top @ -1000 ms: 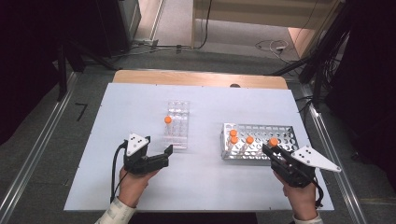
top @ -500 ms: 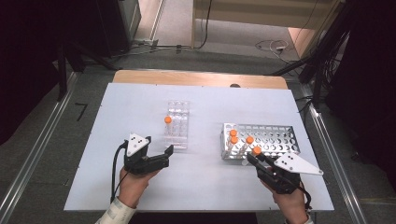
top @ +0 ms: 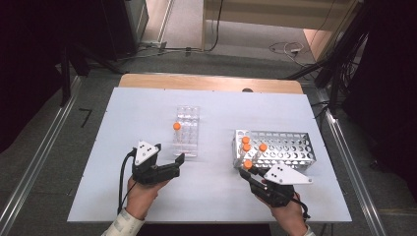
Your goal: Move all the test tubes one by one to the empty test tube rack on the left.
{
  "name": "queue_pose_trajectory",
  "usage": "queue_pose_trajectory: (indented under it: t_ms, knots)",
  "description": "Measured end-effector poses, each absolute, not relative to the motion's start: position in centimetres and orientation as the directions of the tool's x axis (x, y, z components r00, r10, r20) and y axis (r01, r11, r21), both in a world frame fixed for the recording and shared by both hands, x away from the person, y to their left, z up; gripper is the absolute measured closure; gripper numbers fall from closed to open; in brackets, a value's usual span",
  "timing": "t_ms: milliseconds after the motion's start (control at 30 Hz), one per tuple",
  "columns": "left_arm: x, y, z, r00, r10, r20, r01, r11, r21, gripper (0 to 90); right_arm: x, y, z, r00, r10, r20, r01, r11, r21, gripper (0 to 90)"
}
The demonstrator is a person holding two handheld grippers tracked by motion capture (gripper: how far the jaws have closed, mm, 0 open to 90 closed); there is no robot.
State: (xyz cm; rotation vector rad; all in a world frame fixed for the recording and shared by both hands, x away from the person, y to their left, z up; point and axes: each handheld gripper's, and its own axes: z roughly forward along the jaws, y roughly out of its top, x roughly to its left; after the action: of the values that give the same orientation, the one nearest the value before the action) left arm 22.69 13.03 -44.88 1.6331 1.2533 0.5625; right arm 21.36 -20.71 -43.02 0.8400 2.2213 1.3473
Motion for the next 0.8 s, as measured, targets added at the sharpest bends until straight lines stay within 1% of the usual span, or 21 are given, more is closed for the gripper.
queue_pose_trajectory:
  t_ms: [233,567,667,800]
  knots:
    - [22.5,12.8,-44.6,0.372,0.908,-0.192,0.461,-0.001,0.888,13.6,21.8,-19.1,-43.6,-0.757,0.652,-0.032,0.283,0.372,0.884,71.6]
    - [22.2,12.3,-44.2,0.395,0.899,-0.189,0.45,-0.01,0.893,14.1,22.7,-17.1,-44.0,-0.78,0.626,-0.026,0.275,0.38,0.883,71.6]
    - [22.1,12.2,-44.0,0.399,0.897,-0.191,0.447,-0.009,0.895,14.2,23.1,-16.6,-44.1,-0.783,0.622,-0.008,0.287,0.372,0.883,71.6]
    - [21.9,11.9,-43.7,0.411,0.891,-0.192,0.438,-0.008,0.899,14.6,23.5,-15.9,-44.2,-0.789,0.615,-0.015,0.279,0.379,0.882,71.6]
